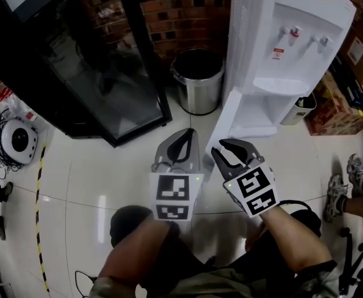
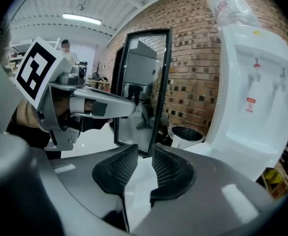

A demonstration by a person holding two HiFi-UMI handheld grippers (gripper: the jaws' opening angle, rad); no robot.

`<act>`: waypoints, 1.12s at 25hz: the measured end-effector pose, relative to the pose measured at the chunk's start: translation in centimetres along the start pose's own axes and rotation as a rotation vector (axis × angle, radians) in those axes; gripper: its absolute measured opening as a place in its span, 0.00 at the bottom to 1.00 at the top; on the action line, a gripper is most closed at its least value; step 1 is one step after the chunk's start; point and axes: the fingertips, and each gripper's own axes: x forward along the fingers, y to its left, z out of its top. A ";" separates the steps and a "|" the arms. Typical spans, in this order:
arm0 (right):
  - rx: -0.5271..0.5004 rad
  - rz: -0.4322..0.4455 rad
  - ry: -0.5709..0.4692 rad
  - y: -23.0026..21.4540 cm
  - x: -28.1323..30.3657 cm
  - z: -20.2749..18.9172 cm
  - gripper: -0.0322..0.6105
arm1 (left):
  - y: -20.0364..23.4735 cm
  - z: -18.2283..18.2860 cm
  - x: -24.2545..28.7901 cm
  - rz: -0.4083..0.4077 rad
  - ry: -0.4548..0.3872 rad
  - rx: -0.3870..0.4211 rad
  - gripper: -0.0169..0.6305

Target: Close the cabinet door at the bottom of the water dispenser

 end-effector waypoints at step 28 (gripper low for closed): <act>0.117 0.174 0.301 -5.8 -5.2 -9.1 0.10 | -7.5 1.2 6.2 -0.056 0.015 0.048 0.03</act>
